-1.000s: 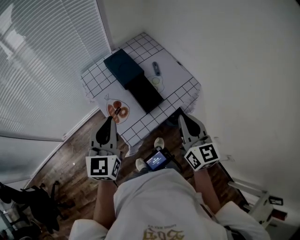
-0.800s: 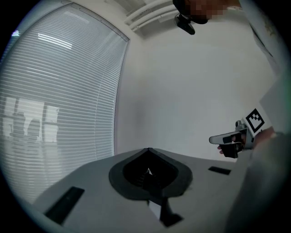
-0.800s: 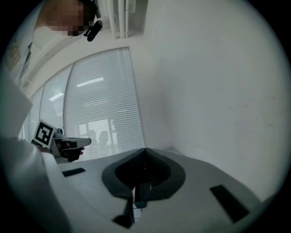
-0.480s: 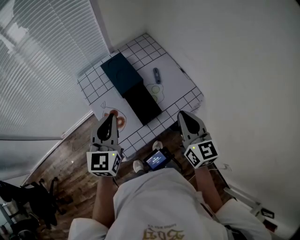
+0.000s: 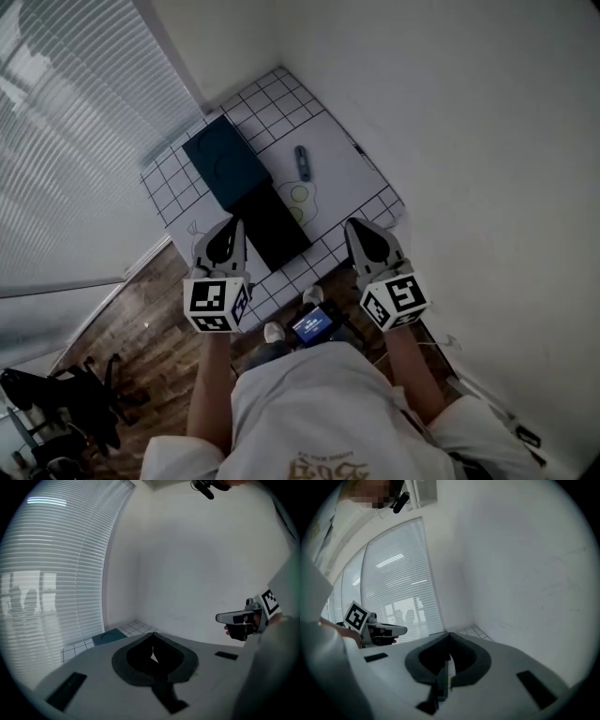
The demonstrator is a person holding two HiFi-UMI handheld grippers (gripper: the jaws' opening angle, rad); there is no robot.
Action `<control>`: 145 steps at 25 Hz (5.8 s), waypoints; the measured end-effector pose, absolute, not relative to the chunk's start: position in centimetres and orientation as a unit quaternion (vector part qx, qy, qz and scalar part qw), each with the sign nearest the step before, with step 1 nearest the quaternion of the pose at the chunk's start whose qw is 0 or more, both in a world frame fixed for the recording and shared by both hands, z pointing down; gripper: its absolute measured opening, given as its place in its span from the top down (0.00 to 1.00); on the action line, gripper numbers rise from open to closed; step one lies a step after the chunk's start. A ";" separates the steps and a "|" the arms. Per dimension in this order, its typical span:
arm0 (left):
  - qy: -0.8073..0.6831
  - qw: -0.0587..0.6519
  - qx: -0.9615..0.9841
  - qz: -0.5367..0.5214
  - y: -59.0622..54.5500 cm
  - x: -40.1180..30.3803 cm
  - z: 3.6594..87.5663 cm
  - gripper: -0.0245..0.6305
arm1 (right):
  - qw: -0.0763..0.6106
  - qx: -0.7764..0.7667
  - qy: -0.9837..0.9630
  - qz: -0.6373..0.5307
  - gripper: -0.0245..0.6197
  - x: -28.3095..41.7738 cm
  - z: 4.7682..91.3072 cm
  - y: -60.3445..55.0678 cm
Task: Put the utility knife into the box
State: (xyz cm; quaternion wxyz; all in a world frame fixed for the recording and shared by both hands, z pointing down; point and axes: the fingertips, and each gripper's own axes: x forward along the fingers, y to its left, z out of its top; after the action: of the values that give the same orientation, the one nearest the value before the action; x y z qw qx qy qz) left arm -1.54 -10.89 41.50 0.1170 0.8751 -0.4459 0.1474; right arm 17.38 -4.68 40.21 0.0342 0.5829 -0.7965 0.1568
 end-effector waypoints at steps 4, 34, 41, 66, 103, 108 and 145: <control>-0.447 0.120 0.873 0.153 -12.6 0.1 42.5 0.95 | 0.044 0.578 -0.798 0.164 0.95 18.6 41.4 -6.7; -0.411 0.175 0.873 0.195 -15.6 -1.2 52.1 0.95 | 0.206 0.577 -0.755 0.236 0.95 16.0 55.2 -17.1; -0.398 0.165 0.878 0.208 -16.4 -1.6 53.5 0.95 | 0.244 0.584 -0.729 0.260 0.95 16.2 58.8 -19.6; -0.357 0.202 0.890 0.200 -16.7 -2.2 56.2 0.95 | 0.311 0.587 -0.688 0.293 0.75 15.2 63.7 -21.7; -0.385 0.159 0.896 0.156 -16.3 -2.6 49.7 0.95 | 0.245 0.597 -0.724 0.245 0.75 14.4 53.2 -15.7; -0.397 0.157 0.892 0.148 -16.1 -2.6 48.9 0.95 | 0.240 0.594 -0.729 0.240 0.75 14.7 52.1 -14.8; -0.494 0.178 0.838 0.147 -13.0 -8.4 49.8 0.95 | 0.287 0.434 -0.818 0.246 0.75 5.0 55.1 -11.9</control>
State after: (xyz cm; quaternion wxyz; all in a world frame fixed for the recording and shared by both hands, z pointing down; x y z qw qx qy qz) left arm -8.39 -13.03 49.78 0.1776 0.8383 -0.4941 0.1466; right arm 5.04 -11.88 55.09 0.2869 0.4341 -0.8177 0.2464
